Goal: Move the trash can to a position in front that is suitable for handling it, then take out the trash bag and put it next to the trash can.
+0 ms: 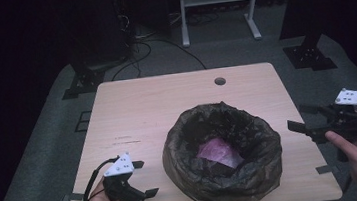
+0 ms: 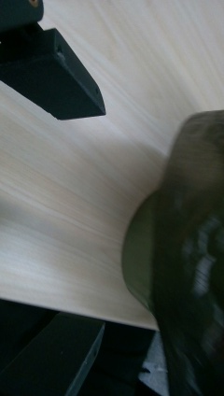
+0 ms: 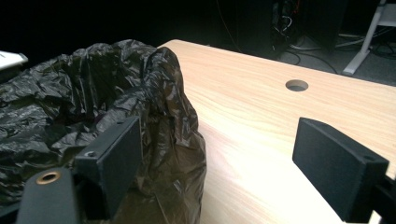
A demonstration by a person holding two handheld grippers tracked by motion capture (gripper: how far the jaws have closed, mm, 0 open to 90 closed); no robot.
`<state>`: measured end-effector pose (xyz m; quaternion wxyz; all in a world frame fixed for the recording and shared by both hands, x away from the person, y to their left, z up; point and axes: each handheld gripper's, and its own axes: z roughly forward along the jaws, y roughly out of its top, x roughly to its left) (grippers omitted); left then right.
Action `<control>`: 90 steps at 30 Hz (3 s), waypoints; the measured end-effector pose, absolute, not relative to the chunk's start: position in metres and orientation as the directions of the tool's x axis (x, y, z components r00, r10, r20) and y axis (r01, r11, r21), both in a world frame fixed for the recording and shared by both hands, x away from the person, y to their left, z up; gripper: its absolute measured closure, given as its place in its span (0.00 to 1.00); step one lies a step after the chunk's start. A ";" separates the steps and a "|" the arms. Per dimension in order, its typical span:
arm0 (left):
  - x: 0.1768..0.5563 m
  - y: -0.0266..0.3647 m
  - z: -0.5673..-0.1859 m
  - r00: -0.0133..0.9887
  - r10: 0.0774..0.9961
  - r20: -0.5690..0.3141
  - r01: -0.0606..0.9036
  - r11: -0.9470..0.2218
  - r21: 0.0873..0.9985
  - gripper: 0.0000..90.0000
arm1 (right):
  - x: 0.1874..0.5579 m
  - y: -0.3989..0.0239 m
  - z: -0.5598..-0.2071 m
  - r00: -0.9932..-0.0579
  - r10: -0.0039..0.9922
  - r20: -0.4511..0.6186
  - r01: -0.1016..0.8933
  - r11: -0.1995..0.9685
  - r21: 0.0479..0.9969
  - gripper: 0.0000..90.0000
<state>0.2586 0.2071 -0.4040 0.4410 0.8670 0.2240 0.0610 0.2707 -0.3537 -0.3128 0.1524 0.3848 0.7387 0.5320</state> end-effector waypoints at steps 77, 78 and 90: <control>0.299 0.159 -0.288 0.995 0.095 -0.012 0.042 -0.317 0.947 1.00 | 0.270 -0.356 -0.318 -0.653 0.731 0.197 0.429 0.143 0.892 0.16; 0.299 0.154 -0.286 0.996 0.089 -0.008 0.036 -0.319 0.947 1.00 | 0.270 -0.356 -0.318 -0.653 0.731 0.198 0.429 0.141 0.892 0.16; 0.312 0.084 -0.274 1.000 -0.009 0.000 -0.003 -0.324 0.946 1.00 | 0.268 -0.359 -0.316 -0.657 0.727 0.201 0.419 0.131 0.898 0.16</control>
